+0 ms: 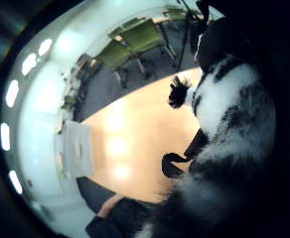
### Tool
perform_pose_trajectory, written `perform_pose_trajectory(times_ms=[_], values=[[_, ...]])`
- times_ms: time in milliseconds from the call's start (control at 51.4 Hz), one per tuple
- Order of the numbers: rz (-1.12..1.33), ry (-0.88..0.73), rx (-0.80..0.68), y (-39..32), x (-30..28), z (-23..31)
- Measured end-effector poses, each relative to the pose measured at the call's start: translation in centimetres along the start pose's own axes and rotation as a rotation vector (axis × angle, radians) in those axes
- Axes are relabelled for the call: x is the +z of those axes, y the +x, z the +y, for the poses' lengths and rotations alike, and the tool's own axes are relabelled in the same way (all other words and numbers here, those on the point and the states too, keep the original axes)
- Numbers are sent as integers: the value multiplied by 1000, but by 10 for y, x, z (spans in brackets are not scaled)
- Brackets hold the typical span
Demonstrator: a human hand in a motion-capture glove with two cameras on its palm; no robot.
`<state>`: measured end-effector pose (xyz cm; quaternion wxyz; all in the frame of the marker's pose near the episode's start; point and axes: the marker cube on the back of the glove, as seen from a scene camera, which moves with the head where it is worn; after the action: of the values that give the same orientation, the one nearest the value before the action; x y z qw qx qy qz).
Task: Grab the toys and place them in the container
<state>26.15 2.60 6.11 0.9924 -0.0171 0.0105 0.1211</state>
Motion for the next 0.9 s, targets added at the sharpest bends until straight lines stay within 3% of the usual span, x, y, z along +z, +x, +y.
perform_pose_trajectory(times_ms=[136, 428, 720, 818, 896], values=[[-8, 172, -60, -81, -77, 4], [-63, 272, -246, -220, -163, 9], [-110, 249, -369, -386, -167, 26], [-171, 243, -607, -448, -166, 62], [-152, 240, -526, -494, -163, 74]])
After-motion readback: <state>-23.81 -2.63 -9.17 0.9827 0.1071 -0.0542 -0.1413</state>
